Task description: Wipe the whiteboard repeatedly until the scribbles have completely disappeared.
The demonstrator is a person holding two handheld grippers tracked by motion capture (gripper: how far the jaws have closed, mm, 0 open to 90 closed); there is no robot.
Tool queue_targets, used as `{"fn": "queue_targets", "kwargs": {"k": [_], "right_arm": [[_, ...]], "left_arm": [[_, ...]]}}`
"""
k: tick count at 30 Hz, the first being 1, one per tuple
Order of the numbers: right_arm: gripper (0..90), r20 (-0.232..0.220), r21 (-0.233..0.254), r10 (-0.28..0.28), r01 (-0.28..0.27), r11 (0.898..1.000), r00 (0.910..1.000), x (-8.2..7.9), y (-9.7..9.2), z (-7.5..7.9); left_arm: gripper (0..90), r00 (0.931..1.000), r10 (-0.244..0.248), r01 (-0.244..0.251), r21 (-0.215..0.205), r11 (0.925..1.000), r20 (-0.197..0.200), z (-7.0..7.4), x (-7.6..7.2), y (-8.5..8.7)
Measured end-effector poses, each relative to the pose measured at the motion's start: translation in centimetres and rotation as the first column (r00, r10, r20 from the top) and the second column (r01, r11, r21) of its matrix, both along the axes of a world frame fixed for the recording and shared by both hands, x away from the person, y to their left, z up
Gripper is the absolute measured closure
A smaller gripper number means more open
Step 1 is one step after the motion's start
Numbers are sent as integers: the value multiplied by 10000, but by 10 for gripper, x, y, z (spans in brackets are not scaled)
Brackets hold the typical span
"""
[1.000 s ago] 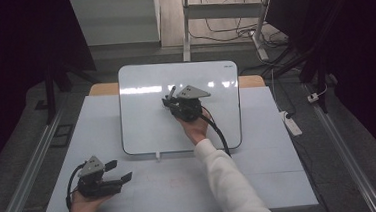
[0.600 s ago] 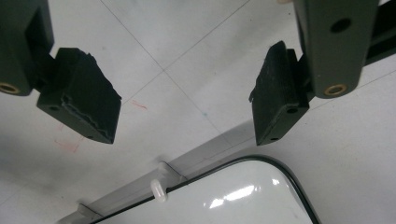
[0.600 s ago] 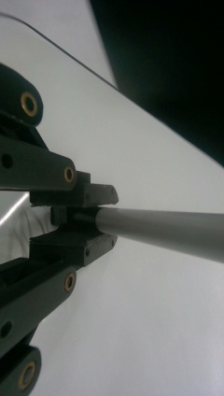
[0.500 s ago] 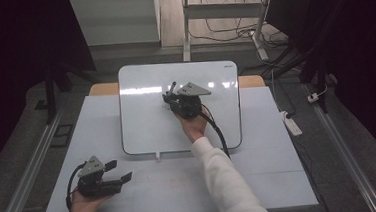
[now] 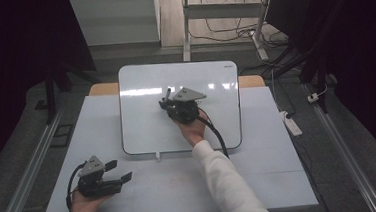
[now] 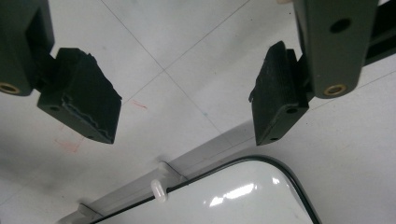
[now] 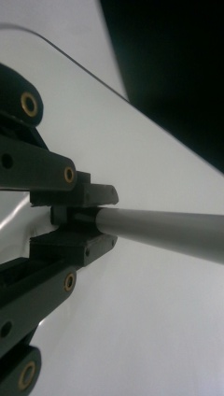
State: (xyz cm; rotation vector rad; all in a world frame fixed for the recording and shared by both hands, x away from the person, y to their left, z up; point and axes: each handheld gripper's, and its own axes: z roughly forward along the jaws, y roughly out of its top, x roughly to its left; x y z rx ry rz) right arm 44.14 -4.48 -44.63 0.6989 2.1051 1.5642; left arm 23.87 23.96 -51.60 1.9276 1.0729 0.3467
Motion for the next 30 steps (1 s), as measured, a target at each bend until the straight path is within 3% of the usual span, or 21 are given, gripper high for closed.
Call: {"fn": "queue_targets", "kwargs": {"k": [2, 6, 7, 10, 11, 12, 14, 16, 19, 20, 21, 24, 25, 26, 29, 30], "right_arm": [[779, -78, 277, -247, 249, 9993, 9997, 1, -3, 1], [779, 60, -491, 440, -436, 9978, 9990, -8, 6, -5], [779, 106, -439, 345, -340, 9985, 9993, -6, 2, -4], [779, -6, 432, -627, 627, 9971, 9980, 3, -15, 3], [779, -27, 510, -664, 665, 9965, 9978, 4, -17, 4], [779, 37, 454, -674, 671, 9967, 9977, 2, -15, 3], [779, -26, -91, 89, -89, 9999, 10000, -5, -6, -3], [779, 232, -591, 317, -303, 9978, 9992, -7, -4, -3], [779, 110, 373, -726, 722, 9967, 9973, 3, -19, 3], [779, 58, 510, -769, 765, 9958, 9970, 4, -21, 4], [779, 84, 448, -782, 778, 9960, 9969, 2, -19, 3], [779, -15, -378, 394, -394, 9985, 9992, -10, -4, -7], [779, 185, -672, 433, -420, 9969, 9989, -11, -3, -7], [779, 193, -585, 370, -358, 9976, 9991, -9, -5, -6], [779, 34, 455, -701, 699, 9965, 9975, 1, -22, 1], [779, 36, 494, -713, 711, 9962, 9974, 1, -21, 1]], "left_arm": [[250, 10000, 20, -20, -26, 10000, 21, 0, 0, 0], [250, 10000, 14, -14, -14, 10000, -42, 0, 1, 0], [250, 10000, 7, -7, -36, 10000, -37, -1, 1, 0], [251, 10000, 44, -44, -51, 10000, -6, 0, 0, 0], [251, 10000, 38, -38, -59, 10000, -12, 0, 0, 0], [251, 10000, 28, -28, -44, 10000, -19, 0, 1, 0], [250, 10000, 1, -1, -37, 10000, -56, -1, 2, -1], [250, 10000, 8, -8, 10, 10000, -56, -1, 2, -1], [251, 10000, 27, -27, -27, 10000, -30, 0, 1, -1], [250, 10000, 30, -30, -29, 10000, -12, 0, 1, -1], [251, 10000, 40, -40, -36, 10000, -17, 0, 1, -1], [250, 10000, 23, -23, -9, 10000, -85, -1, 3, -1], [250, 10000, 18, -18, -5, 10000, -73, -1, 2, -1], [250, 10000, 23, -23, -2, 10000, -57, -1, 2, -1], [251, 10000, 37, -38, -34, 10000, -28, 0, 1, -1], [251, 10000, 44, -44, -43, 10000, -34, 0, 1, -1]]}}
